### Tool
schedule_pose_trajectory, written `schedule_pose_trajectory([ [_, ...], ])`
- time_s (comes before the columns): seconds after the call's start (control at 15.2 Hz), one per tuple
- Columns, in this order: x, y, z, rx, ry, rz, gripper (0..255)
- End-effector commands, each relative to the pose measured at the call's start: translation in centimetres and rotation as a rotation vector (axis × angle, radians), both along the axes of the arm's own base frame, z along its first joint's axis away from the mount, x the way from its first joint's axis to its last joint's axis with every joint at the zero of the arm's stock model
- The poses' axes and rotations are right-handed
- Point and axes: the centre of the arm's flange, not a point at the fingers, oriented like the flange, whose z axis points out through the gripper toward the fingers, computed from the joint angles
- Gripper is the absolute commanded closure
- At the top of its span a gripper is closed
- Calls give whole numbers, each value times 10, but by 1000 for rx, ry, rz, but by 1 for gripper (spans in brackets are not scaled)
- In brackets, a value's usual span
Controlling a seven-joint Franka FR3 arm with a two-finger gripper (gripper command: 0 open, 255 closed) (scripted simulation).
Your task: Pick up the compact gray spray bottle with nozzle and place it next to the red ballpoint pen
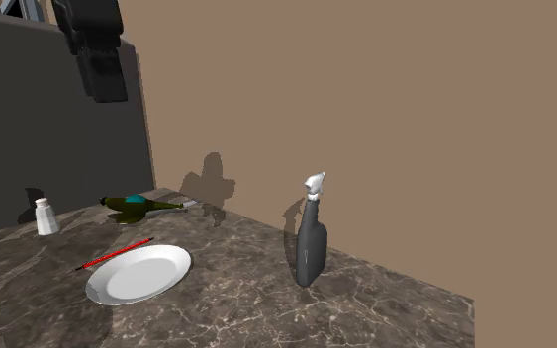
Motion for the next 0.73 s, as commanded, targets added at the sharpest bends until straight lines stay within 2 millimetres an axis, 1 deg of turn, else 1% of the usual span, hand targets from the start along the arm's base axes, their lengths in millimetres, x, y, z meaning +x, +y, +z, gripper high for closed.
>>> schedule_pose_trajectory([
  [0.0, 0, 0, 0, 0, 0, 0, 0],
  [0.66, 124, -3, -51, -8, 12, 8, 0],
])
